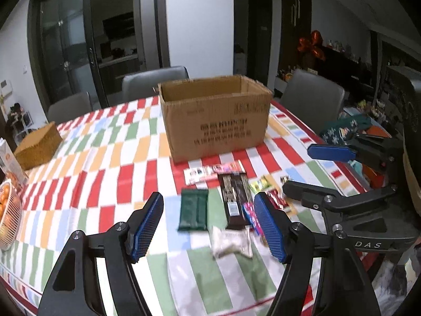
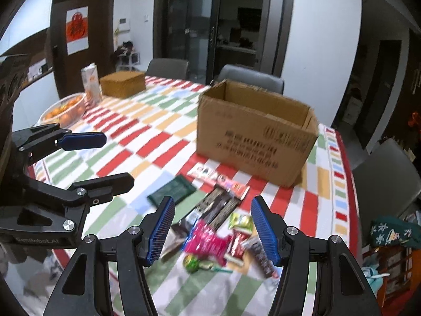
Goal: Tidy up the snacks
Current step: 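Return the right tool to the snacks while the left holds the lollipop, then grasp the clear wrapped pastry with the left tool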
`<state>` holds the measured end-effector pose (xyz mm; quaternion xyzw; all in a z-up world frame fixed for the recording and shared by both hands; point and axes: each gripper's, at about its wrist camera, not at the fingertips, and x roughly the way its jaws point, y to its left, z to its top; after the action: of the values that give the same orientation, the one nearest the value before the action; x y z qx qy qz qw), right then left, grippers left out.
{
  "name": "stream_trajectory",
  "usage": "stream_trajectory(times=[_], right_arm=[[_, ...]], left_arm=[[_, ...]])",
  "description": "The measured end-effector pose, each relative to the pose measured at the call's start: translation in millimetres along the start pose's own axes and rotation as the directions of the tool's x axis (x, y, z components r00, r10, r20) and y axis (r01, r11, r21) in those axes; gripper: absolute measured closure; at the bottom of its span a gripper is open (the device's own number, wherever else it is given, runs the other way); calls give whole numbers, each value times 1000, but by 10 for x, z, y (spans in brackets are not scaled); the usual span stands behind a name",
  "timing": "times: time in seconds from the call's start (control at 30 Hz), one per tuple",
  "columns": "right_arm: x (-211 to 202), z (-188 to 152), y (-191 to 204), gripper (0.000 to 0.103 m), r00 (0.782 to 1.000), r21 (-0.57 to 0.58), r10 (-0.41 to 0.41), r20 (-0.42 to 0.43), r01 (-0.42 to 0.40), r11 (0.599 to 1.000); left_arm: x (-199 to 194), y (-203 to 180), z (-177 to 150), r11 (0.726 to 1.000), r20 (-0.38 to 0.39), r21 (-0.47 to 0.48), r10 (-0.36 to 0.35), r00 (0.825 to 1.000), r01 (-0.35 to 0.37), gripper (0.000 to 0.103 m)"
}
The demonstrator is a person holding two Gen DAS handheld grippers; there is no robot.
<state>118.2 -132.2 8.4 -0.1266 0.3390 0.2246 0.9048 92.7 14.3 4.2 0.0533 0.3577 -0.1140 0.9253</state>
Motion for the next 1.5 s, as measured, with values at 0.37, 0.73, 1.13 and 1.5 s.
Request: stream_trajectory(times=[0.37, 0.73, 1.13, 1.5], right_arm=[[328, -402, 134, 42, 988, 0, 34, -149, -35, 999], [732, -669, 132, 47, 964, 9, 52, -261, -51, 999], [1007, -729, 79, 61, 943, 36, 98, -319, -91, 995], [1088, -783, 63, 73, 933, 64, 145, -330, -131, 989]], left_arm=[[288, 14, -441, 999, -95, 27, -33, 995, 36, 32], [761, 66, -645, 993, -193, -7, -116, 974, 117, 32], [1173, 94, -633, 972, -266, -136, -221, 938, 191, 33], [1300, 35, -612, 962, -273, -180, -250, 929, 206, 63]])
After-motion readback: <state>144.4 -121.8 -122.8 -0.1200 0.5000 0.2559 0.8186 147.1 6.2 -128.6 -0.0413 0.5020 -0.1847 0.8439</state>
